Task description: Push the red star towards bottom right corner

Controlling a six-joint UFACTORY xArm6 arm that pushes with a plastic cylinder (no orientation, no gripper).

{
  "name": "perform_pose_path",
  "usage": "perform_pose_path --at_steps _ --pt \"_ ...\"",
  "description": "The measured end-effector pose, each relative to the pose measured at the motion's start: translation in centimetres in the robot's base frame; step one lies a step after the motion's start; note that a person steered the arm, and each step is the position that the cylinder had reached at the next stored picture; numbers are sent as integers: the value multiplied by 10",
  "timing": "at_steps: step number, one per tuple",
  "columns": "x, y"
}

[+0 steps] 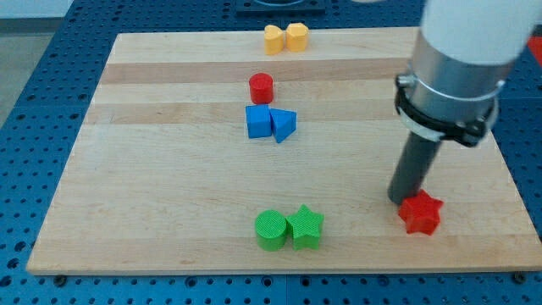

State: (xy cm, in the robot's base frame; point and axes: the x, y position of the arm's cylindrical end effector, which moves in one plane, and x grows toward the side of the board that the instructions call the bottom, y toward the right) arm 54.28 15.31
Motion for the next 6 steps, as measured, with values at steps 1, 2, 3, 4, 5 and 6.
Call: perform_pose_path --at_steps 1,2,3,4,5,6 --pt "-3 -11" --pt "10 -27" --pt "24 6" --pt "24 33" --pt "-1 17" --pt "-60 18"
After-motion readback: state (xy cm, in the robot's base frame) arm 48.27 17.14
